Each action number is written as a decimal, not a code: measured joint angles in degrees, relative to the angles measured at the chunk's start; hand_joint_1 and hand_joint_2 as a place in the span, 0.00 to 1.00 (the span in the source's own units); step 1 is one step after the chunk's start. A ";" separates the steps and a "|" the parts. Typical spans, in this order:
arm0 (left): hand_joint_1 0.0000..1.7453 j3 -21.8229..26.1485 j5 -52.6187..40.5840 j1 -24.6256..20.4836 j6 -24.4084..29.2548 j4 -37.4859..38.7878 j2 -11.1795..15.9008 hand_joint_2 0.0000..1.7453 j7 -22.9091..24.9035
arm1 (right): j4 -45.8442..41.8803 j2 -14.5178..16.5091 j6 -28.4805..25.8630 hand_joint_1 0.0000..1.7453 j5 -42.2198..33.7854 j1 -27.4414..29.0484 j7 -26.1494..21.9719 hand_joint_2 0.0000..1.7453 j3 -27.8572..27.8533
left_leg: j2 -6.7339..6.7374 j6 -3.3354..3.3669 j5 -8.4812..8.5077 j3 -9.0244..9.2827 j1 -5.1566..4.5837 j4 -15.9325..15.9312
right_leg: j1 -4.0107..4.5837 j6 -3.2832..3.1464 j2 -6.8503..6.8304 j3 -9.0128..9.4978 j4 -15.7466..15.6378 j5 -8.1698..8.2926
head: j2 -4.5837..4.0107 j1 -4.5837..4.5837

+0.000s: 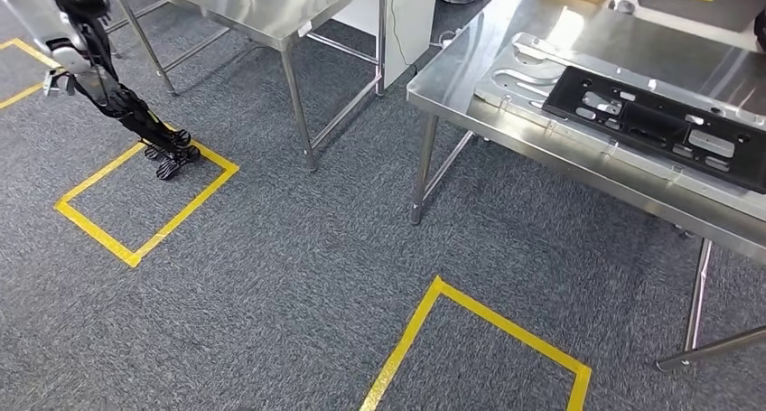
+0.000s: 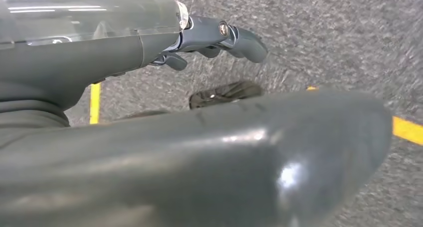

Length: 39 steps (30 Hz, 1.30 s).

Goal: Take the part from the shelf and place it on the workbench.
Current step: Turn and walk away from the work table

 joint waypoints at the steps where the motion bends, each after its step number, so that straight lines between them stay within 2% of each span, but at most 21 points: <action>1: 0.00 0.00 0.02 0.04 0.00 0.00 0.01 0.00 -0.02 | 0.00 0.01 0.00 0.00 0.02 0.03 0.01 1.00 0.00 | -0.05 0.53 -0.35 0.38 -0.29 -1.09 | -0.02 0.40 -0.01 -0.19 0.01 0.46 | 0.00 0.01; 3: 0.00 0.00 0.05 0.23 -0.01 0.00 0.00 0.00 -0.01 | 0.00 0.00 0.00 0.00 0.04 0.14 0.00 1.00 0.00 | 0.17 1.76 0.52 -0.41 -0.43 -1.42 | -0.27 1.18 0.07 -0.57 0.13 0.71 | 0.00 0.01; 4: 0.00 0.00 0.07 0.29 -0.01 0.00 0.00 0.00 -0.01 | 0.00 -0.01 0.01 0.00 0.05 0.20 -0.01 1.00 0.01 | 0.31 2.39 1.15 -0.94 -0.43 -1.56 | -0.41 1.48 0.14 -1.01 1.00 -0.52 | 0.00 0.01; 7: 0.00 0.00 0.08 0.28 -0.02 0.00 -0.01 0.00 -0.02 | 0.00 -0.02 0.07 0.00 0.05 0.32 -0.03 1.00 0.02 | 0.57 3.46 3.09 -3.17 -0.65 -1.67 | -0.54 1.87 0.30 -3.53 9.45 -8.68 | 0.00 0.02; 9: 0.00 0.00 0.08 0.28 -0.02 0.00 -0.01 0.00 -0.02 | 0.00 -0.02 0.10 0.00 0.07 0.33 -0.03 1.00 0.01 | 0.68 3.52 4.31 -4.90 -0.94 -1.47 | -0.53 1.91 0.31 -4.37 15.45 -11.04 | 0.00 0.01; 11: 0.00 -0.01 0.08 0.24 -0.01 0.00 0.00 0.00 -0.02 | 0.00 -0.02 0.11 0.00 0.15 0.32 0.01 1.00 0.01 | 0.77 3.40 5.30 -6.64 -1.09 -1.04 | -0.47 1.76 0.30 -2.12 15.27 -8.57 | 0.00 0.00; 13: 0.00 -0.02 0.09 0.21 0.00 0.00 -0.01 0.00 -0.02 | 0.00 -0.03 0.11 0.00 0.30 0.26 0.16 1.00 0.01 | 0.78 3.13 6.07 -8.13 -1.15 -0.39 | -0.29 1.24 0.29 3.54 8.18 -5.99 | 0.00 0.00; 15: 0.00 -0.02 0.12 0.19 0.00 0.00 -0.03 0.00 -0.02 | -0.01 -0.05 0.11 0.00 0.48 0.13 0.34 1.00 0.01 | 0.79 2.60 6.76 -9.00 -1.21 0.09 | 0.07 0.56 0.29 8.54 0.48 -6.53 | 0.00 0.00; 16: 0.00 -0.02 0.16 0.18 -0.01 0.00 -0.04 0.00 -0.02 | -0.02 -0.07 0.11 0.00 0.57 0.05 0.39 1.00 0.02 | 0.83 2.25 7.18 -9.25 -1.20 0.16 | 0.26 0.27 0.30 9.45 -1.47 -7.41 | 0.00 0.00; 19: 0.00 -0.02 0.49 0.28 -0.02 0.00 0.00 0.00 0.00 | -0.02 -0.04 0.11 0.00 0.85 0.06 0.53 1.00 0.07 | 0.77 1.17 7.59 -10.03 -1.14 0.53 | 0.12 -0.71 0.14 9.07 -2.96 -6.76 | 0.00 0.01; 21: 0.00 -0.02 0.75 0.48 -0.02 0.00 0.04 0.00 0.01 | -0.01 -0.01 0.11 0.00 0.97 0.13 0.59 1.00 0.10 | 0.51 0.62 3.78 -11.37 -1.01 4.06 | -0.12 -1.49 -0.12 8.13 -3.26 -5.59 | 0.00 0.00; 23: 0.00 -0.02 0.89 0.61 -0.02 0.00 0.04 0.00 0.01 | 0.00 -0.02 0.11 0.00 1.05 0.14 0.60 1.00 0.13 | 0.42 0.18 -1.53 -13.29 -0.77 11.26 | 0.05 -1.89 -0.24 6.71 -2.96 -4.66 | 0.00 -0.01; 24: 0.00 -0.02 0.96 0.66 -0.02 0.00 0.04 0.00 0.01 | -0.01 -0.02 0.11 0.00 1.09 0.14 0.60 1.00 0.14 | 0.42 0.00 -2.72 -13.85 -0.65 14.49 | 0.12 -1.93 -0.27 5.90 -2.71 -4.22 | 0.00 -0.01; 26: 0.00 -0.02 1.12 0.75 -0.02 0.00 0.04 0.00 0.00 | -0.01 -0.02 0.11 0.00 1.14 0.14 0.65 1.00 0.16 | 0.42 -0.21 -1.31 -12.53 -0.45 15.91 | 0.18 -1.78 -0.28 4.29 -2.06 -3.43 | 0.00 -0.01; 28: 0.00 -0.02 1.27 0.76 -0.02 0.00 0.04 0.00 -0.02 | -0.01 -0.02 0.11 0.00 1.14 0.12 0.73 1.00 0.21 | 0.39 -0.08 1.35 -7.43 -0.34 9.69 | 0.15 -1.44 -0.25 2.89 -1.23 -2.87 | 0.00 -0.01; 30: 0.00 -0.02 1.37 0.67 -0.02 0.00 0.04 0.00 -0.06 | -0.01 -0.01 0.12 0.00 1.14 0.10 0.76 1.00 0.28 | 0.31 0.42 1.27 -2.27 -0.56 1.97 | 0.21 -0.88 -0.27 1.90 -0.47 -2.39 | 0.00 -0.01; 31: 0.00 -0.02 1.41 0.63 -0.02 0.00 0.05 0.00 -0.08 | -0.01 -0.01 0.12 0.00 1.14 0.10 0.77 1.00 0.32 | 0.27 0.75 0.74 -1.09 -0.74 -0.18 | 0.21 -0.54 -0.30 1.58 -0.27 -2.06 | 0.00 -0.01; 33: 0.00 -0.02 1.44 0.75 -0.02 0.00 0.05 0.00 -0.10 | 0.00 0.00 0.11 0.00 1.13 0.10 0.77 0.50 0.37 | 0.32 1.55 0.88 -1.20 -0.90 -1.29 | 0.18 0.18 -0.33 1.19 -0.19 -1.39 | 0.00 -0.01; 35: 0.00 -0.02 1.46 0.84 -0.02 0.00 0.06 0.00 -0.10 | -0.01 -0.02 0.11 0.00 1.12 0.13 0.77 0.00 0.37 | 0.53 2.64 1.88 -2.02 -0.71 -1.69 | 0.07 0.69 -0.09 0.44 1.25 -3.01 | 0.00 -0.01; 37: 0.00 -0.02 1.47 0.82 -0.02 0.00 0.08 0.00 -0.10 | -0.01 -0.04 0.11 0.00 1.11 0.20 0.77 0.00 0.37 | 0.69 3.37 2.97 -3.13 -0.62 -1.88 | -0.09 1.02 0.18 -1.42 6.56 -7.90 | 0.00 0.00; 39: 0.00 -0.02 1.48 0.86 -0.02 0.00 0.09 0.00 -0.10 | 0.00 -0.04 0.11 0.00 1.10 0.25 0.77 0.00 0.37 | 0.72 3.44 4.02 -4.48 -0.69 -1.75 | -0.24 1.33 0.26 -3.35 13.55 -11.88 | 0.00 0.01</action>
